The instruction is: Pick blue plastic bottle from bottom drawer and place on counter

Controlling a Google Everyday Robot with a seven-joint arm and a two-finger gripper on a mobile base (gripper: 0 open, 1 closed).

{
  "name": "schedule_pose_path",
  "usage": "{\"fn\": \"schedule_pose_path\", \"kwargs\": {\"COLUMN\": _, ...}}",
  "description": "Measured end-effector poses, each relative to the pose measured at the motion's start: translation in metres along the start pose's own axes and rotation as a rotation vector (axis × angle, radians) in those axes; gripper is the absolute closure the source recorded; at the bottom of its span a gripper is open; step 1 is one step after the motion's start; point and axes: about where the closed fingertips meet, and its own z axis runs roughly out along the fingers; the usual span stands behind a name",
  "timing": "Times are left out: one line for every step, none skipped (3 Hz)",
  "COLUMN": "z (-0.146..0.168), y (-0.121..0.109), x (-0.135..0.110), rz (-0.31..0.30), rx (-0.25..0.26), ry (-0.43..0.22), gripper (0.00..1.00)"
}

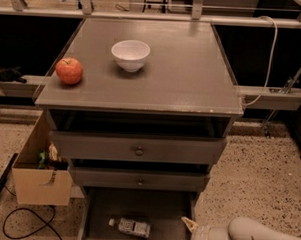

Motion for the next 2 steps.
{"fn": "schedule_pose_path", "kwargs": {"z": 0.003, "y": 0.0, "x": 0.0, "rz": -0.004, "rx": 0.006, "ry": 0.0, "gripper": 0.0}}
{"fn": "schedule_pose_path", "kwargs": {"z": 0.036, "y": -0.015, "x": 0.001, "rz": 0.003, "rx": -0.011, "ry": -0.013, "gripper": 0.0}}
